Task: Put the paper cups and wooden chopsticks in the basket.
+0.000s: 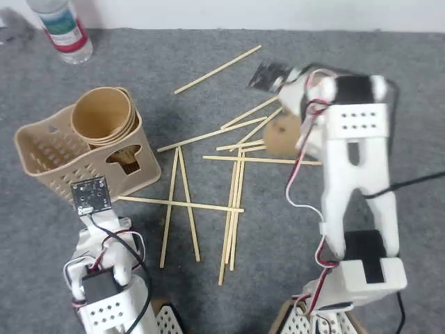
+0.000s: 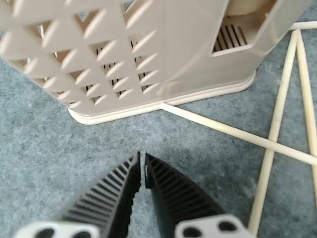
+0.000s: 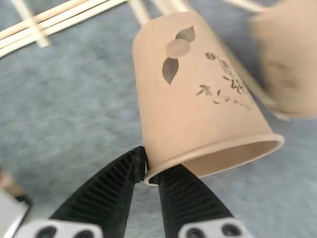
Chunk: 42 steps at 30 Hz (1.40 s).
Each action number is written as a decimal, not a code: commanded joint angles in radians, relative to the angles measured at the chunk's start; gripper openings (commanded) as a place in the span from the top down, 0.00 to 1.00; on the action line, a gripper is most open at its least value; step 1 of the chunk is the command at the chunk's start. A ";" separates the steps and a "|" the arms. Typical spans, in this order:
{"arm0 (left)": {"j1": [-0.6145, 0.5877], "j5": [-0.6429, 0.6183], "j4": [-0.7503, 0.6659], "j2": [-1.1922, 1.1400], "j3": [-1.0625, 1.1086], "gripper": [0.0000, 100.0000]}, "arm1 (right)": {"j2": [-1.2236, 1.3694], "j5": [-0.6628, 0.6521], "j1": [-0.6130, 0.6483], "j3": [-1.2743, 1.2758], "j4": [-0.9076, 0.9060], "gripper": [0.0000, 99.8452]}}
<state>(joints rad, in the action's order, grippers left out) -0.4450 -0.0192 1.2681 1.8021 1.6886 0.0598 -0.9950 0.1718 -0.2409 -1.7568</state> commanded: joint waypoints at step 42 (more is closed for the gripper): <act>0.006 -0.005 -0.006 0.018 -0.005 0.98 | -0.068 0.232 0.473 0.167 -0.028 0.99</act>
<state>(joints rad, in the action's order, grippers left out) -0.4450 -0.0192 1.2681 1.8021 1.6886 0.0614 -0.7756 0.6352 -0.0445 -1.7568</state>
